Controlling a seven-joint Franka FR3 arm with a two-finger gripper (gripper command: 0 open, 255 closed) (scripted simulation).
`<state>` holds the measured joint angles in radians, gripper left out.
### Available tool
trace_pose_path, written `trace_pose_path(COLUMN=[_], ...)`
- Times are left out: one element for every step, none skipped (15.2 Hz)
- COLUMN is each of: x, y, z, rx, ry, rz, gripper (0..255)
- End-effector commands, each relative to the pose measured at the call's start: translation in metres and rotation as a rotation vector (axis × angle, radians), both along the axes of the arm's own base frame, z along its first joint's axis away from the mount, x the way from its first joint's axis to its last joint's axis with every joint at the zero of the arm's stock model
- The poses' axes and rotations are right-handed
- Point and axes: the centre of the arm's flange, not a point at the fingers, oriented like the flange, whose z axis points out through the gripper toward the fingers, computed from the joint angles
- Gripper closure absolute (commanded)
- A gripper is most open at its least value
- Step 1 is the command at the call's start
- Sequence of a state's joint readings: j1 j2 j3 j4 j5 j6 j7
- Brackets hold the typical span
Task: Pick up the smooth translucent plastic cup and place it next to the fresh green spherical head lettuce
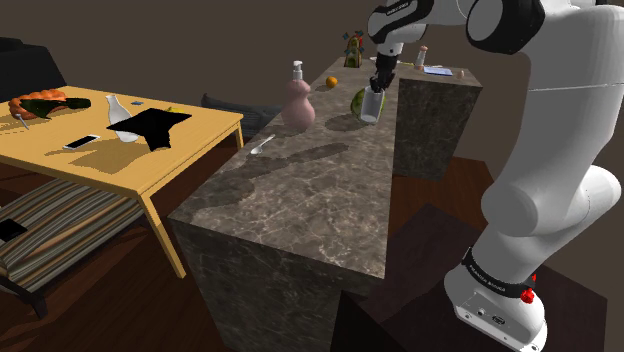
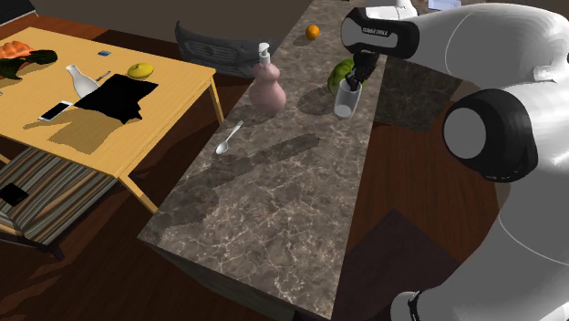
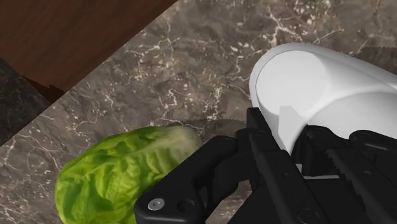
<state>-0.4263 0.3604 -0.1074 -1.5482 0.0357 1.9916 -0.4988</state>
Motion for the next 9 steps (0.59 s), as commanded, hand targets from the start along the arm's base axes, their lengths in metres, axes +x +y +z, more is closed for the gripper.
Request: trace_pose_path(x=[0.000,0.000,0.000,0.000,0.000,0.000,0.000,0.000,0.000], y=[0.001,0.001,0.001,0.001,0.001,0.001,0.001,0.001,0.001], z=[-0.011,-0.016,-0.021,-0.027,-0.032,-0.037,-0.042,-0.048,-0.053], rx=[0.000,0.000,0.000,0.000,0.000,0.000,0.000,0.000,0.000], ry=[-0.001,-0.001,-0.001,-0.001,-0.001,-0.001,-0.001,-0.001,-0.001], rz=[0.000,0.000,0.000,0.000,0.000,0.000,0.000,0.000,0.000], gripper=[255,255,255,255,255,255,255,255,255])
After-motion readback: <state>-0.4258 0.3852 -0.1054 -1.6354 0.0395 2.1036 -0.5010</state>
